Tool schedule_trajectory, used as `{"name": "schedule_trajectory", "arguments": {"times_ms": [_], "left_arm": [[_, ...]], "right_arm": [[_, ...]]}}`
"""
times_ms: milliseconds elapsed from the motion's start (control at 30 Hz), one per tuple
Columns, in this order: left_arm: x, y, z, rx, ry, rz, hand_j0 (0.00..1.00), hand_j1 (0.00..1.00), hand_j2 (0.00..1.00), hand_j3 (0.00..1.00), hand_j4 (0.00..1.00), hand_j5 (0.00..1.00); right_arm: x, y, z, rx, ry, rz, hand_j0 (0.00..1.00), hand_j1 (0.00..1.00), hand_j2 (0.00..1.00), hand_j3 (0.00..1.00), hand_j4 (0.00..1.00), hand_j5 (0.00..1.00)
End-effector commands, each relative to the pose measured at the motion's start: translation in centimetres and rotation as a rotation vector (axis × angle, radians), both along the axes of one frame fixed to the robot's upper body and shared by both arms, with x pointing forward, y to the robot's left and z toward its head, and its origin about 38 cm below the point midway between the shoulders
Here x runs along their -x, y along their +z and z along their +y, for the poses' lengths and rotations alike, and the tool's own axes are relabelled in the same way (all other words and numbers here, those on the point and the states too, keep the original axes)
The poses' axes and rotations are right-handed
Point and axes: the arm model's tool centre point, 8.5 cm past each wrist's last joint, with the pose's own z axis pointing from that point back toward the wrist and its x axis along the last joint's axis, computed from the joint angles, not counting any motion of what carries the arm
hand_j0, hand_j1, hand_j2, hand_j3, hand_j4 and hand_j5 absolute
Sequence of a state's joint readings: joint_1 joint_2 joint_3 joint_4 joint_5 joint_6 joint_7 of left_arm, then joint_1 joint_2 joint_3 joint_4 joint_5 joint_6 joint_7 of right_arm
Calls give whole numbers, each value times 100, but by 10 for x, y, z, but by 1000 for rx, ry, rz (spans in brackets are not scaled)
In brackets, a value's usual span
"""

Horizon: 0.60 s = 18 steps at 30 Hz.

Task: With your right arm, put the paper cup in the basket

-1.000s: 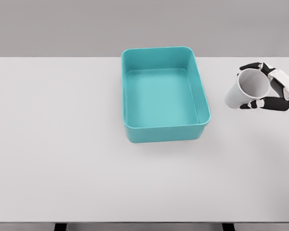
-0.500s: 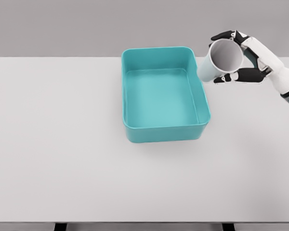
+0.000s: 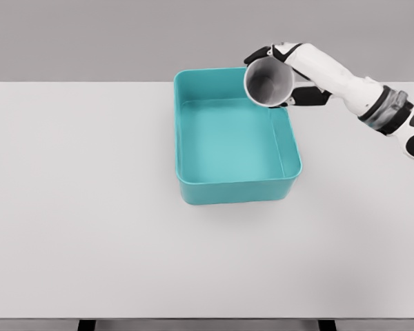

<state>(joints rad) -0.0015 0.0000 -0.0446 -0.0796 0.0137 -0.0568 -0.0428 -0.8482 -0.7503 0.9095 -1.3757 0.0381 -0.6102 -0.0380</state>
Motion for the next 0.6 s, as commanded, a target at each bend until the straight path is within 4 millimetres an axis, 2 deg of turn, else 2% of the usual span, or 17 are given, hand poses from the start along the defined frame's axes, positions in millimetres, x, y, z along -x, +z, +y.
{"name": "schedule_trajectory", "arguments": {"times_ms": [0,33,67,200,233,300,367,433,500,533,567], "left_arm": [[0,0,0,0,0,0,100,100,100,100,100,100],[0,0,0,0,0,0,100,100,100,100,100,100],[0,0,0,0,0,0,100,100,100,100,100,100],[0,0,0,0,0,0,100,100,100,100,100,100],[0,0,0,0,0,1,100,100,100,100,100,100],[0,0,0,0,0,0,100,100,100,100,100,100],[0,0,0,0,0,0,100,100,100,100,100,100],[0,0,0,0,0,0,100,100,100,100,100,100],[0,0,0,0,0,0,100,100,100,100,100,100],[0,0,0,0,0,0,100,100,100,100,100,100],[0,0,0,0,0,0,100,100,100,100,100,100]], "right_arm": [[2,-19,17,127,4,-83,73,73,73,73,73,73],[0,-20,23,141,-4,-84,83,83,83,83,83,83],[-2,-22,25,150,-10,-79,100,100,100,100,100,100],[-3,-19,24,197,-15,-109,100,100,100,100,100,100],[-7,-6,21,224,-21,-150,100,100,100,100,100,100],[-8,5,10,256,-34,-180,100,100,100,100,100,100],[-4,22,-17,295,-30,-217,100,100,100,100,100,100],[0,46,-65,357,-120,-242,100,100,100,100,100,100],[11,53,-103,402,-187,-228,100,100,100,100,100,100],[20,51,-119,445,-206,-213,100,100,100,100,100,100],[36,40,-124,494,-184,-187,100,100,100,100,100,100]]}}
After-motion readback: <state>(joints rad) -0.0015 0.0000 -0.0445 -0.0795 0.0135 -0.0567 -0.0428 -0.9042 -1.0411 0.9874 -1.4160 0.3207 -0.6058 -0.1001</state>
